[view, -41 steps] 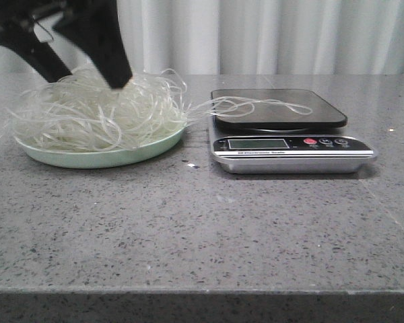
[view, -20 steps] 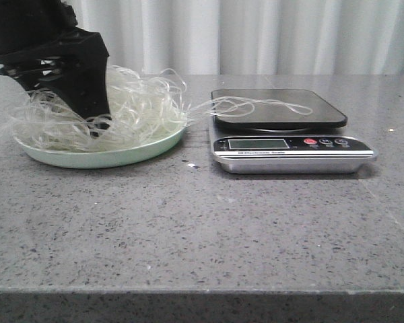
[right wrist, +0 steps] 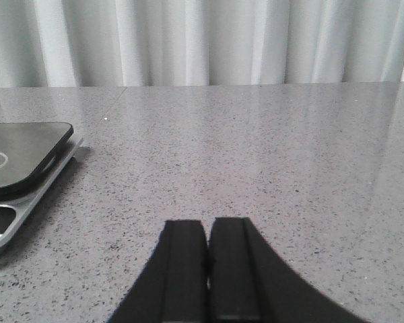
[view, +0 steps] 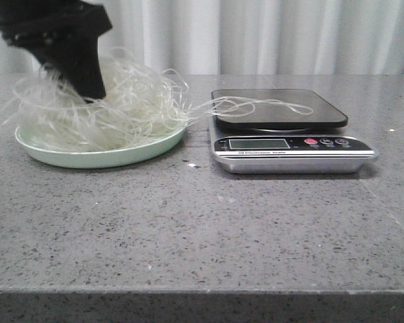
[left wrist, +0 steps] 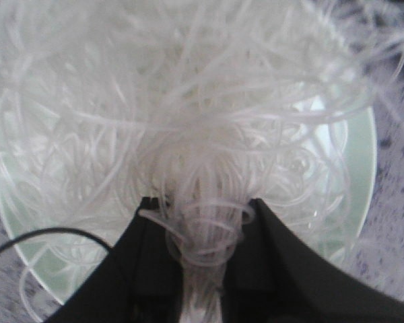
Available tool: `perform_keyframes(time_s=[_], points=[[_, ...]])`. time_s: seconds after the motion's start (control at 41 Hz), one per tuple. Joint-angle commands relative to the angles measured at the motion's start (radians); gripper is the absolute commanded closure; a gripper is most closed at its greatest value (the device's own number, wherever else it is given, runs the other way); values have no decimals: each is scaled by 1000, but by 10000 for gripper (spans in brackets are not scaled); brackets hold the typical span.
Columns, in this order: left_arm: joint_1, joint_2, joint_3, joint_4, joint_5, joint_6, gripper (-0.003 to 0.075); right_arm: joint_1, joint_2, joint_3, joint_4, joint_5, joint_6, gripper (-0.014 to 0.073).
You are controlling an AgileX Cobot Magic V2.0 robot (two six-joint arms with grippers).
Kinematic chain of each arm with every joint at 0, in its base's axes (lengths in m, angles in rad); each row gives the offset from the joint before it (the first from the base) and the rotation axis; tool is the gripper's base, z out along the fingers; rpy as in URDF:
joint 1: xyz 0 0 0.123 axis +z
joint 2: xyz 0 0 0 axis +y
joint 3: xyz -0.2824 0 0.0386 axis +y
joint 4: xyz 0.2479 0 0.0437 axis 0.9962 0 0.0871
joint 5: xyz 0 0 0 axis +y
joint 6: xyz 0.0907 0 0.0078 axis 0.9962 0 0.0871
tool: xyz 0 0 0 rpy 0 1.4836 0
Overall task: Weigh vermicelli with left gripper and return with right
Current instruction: 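Lift the vermicelli bundle with the left gripper and carry it over the scale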
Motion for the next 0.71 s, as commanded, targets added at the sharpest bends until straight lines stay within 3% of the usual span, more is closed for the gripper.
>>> perform_keyframes(time_s=[0.0, 0.341, 0.683], points=[[-7, -38, -100, -7, -37, -10, 582, -8, -16, -8, -7, -90, -2, 443], [-7, -38, -373, -11, -60, -10, 582, -8, -16, -8, -7, -90, -2, 443], [-17, -38, -553, -152, -238, -5, 582, -8, -16, -8, -7, -90, -2, 443]])
